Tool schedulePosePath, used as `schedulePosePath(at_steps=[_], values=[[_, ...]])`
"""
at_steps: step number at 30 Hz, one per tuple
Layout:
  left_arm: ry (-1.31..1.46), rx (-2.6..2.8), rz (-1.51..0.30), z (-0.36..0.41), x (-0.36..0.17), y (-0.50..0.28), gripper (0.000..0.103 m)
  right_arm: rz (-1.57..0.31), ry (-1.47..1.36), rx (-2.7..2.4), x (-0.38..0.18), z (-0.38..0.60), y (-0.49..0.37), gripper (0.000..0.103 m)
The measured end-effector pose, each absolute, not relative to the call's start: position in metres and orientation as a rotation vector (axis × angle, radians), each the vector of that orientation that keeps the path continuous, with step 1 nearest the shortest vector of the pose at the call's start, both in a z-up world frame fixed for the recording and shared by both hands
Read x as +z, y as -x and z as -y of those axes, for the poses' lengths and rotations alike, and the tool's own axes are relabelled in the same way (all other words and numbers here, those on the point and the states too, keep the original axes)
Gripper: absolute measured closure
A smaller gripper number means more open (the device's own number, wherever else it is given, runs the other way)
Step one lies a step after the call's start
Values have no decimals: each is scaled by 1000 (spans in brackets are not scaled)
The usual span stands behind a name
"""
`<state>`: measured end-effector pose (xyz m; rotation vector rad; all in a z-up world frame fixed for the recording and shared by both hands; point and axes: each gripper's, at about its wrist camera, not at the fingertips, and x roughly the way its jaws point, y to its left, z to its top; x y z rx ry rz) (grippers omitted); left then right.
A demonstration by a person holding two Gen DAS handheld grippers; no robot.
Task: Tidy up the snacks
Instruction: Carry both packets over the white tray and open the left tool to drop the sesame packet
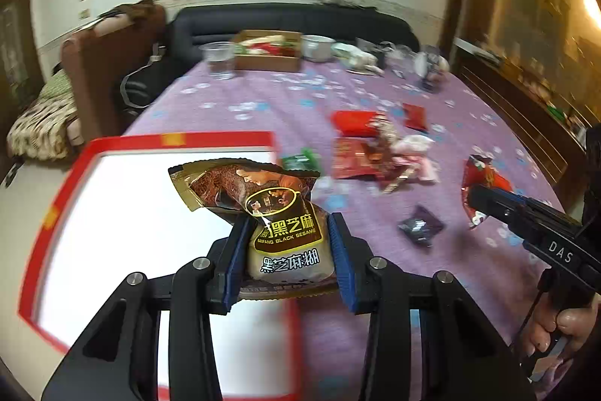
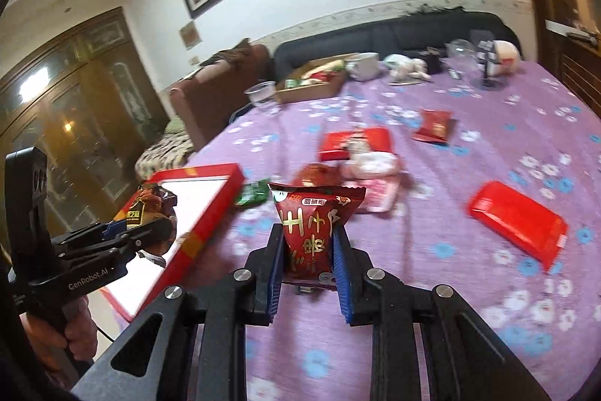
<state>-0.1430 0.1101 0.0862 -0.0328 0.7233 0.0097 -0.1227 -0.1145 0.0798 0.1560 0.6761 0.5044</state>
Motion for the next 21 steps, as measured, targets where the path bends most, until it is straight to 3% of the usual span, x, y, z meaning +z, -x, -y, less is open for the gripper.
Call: schedulePosePath(at_steps=[21], values=[[34,267,-763,-209,53,163,63,-785,-20,789,52,-77,125,75]])
